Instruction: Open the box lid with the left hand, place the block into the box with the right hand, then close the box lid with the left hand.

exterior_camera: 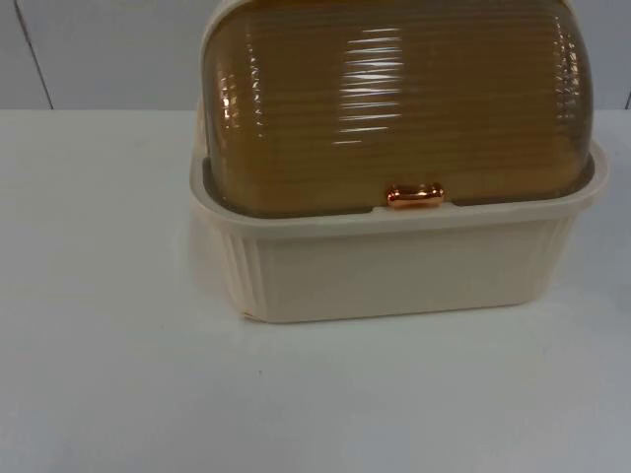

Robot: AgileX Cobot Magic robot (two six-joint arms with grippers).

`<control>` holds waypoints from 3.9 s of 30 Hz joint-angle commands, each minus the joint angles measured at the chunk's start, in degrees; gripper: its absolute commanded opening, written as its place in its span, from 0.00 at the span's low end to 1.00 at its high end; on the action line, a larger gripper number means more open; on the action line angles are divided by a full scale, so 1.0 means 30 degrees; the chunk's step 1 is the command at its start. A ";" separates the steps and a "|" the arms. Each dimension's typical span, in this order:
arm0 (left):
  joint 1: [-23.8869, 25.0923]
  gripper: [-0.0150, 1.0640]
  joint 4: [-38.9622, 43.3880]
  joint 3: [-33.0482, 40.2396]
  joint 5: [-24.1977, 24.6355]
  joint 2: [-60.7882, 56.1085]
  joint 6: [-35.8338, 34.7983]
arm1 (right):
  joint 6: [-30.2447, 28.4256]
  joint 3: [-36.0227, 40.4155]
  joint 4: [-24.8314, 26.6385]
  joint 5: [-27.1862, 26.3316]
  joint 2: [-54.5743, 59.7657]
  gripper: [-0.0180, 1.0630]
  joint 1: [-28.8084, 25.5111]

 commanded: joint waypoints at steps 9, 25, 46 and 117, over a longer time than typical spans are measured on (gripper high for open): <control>0.0020 0.98 0.0353 -0.3153 -0.3171 0.3607 -0.1122 | 0.1972 -0.2885 -0.2509 -0.2800 0.3627 0.98 -0.0062; 0.0020 0.98 0.0054 -0.8739 -0.8932 1.3217 -0.1553 | 0.2763 -0.9163 -0.3032 -0.6645 1.1751 0.98 -0.0062; -0.5607 0.98 -0.2676 -0.8744 -0.7699 2.0490 0.0668 | 0.4710 -0.9526 -0.7002 -0.6140 1.4591 0.98 -0.0062; -1.8967 0.01 2.5943 -1.1025 -1.4308 3.5918 -0.9046 | 0.4345 -0.9526 -0.7915 -0.5389 1.4552 0.98 -0.0062</control>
